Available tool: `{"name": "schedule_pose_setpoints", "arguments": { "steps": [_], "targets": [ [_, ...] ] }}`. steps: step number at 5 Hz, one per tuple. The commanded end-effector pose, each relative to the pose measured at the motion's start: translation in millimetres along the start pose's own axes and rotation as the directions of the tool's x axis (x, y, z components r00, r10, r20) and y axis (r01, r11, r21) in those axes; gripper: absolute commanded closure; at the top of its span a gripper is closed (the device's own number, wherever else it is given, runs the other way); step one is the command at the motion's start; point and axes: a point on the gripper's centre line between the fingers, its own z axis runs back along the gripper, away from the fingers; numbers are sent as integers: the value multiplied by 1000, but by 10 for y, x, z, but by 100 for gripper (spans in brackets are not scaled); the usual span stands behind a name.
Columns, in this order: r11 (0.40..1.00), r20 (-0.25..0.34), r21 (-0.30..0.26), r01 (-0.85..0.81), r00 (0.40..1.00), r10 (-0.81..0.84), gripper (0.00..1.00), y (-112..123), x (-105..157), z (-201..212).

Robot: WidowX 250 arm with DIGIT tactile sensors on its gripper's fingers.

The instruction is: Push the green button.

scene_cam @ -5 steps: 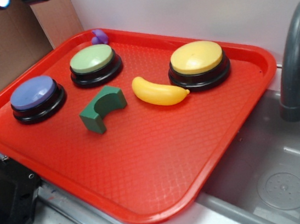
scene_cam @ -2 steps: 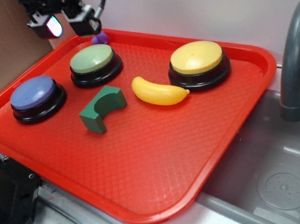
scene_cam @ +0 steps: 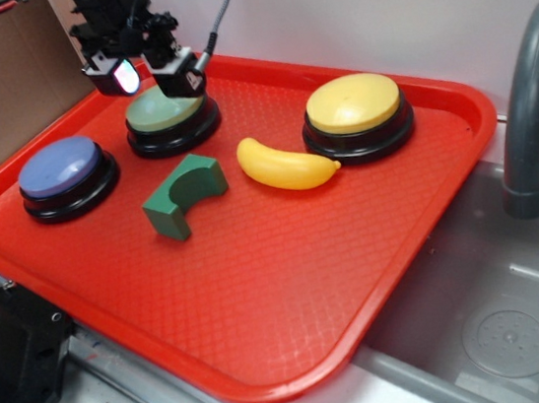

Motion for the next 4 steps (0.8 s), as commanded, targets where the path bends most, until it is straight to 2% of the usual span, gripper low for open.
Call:
{"name": "schedule_pose_setpoints", "arguments": {
  "steps": [1, 2, 4],
  "targets": [
    [1000, 7, -1, 25, 1000, -25, 0, -8, 18, -48],
    [999, 33, 19, 29, 999, -30, 0, 12, -20, 211],
    [1000, 78, -2, 29, 997, -29, 0, 16, -61, 661]
  ]
}}
